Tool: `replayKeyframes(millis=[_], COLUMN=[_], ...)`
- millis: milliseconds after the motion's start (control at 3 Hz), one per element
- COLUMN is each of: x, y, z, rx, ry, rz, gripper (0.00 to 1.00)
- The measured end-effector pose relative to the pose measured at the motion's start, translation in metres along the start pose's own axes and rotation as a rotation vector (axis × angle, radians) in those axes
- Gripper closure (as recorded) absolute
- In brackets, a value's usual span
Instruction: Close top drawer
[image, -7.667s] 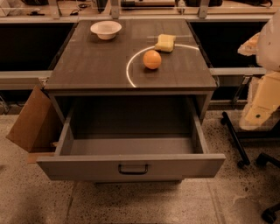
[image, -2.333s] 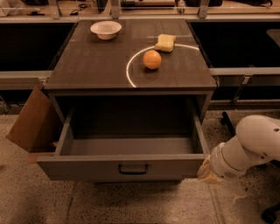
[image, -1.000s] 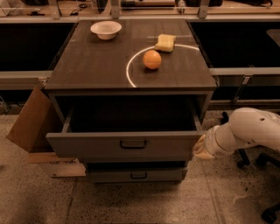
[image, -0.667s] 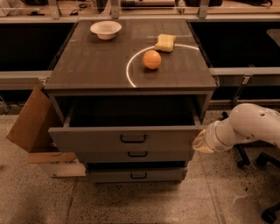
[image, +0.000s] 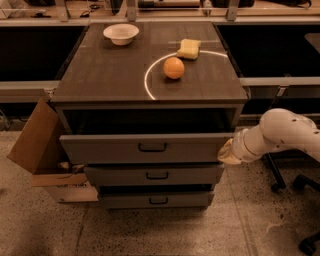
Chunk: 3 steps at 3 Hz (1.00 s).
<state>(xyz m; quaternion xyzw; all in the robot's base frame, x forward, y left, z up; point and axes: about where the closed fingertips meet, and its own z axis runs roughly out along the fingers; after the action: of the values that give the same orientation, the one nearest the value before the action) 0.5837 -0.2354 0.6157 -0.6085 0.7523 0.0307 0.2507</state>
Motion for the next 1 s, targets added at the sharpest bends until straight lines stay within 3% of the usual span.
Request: replayKeyframes(millis=[333, 1000], x=[0.0, -0.001], y=[-0.033, -0.021], z=[0.016, 0.005], rx=[-0.002, -0.027], ry=[-0.037, -0.059], rz=[0.013, -0.014], gripper=[1.0, 1.0])
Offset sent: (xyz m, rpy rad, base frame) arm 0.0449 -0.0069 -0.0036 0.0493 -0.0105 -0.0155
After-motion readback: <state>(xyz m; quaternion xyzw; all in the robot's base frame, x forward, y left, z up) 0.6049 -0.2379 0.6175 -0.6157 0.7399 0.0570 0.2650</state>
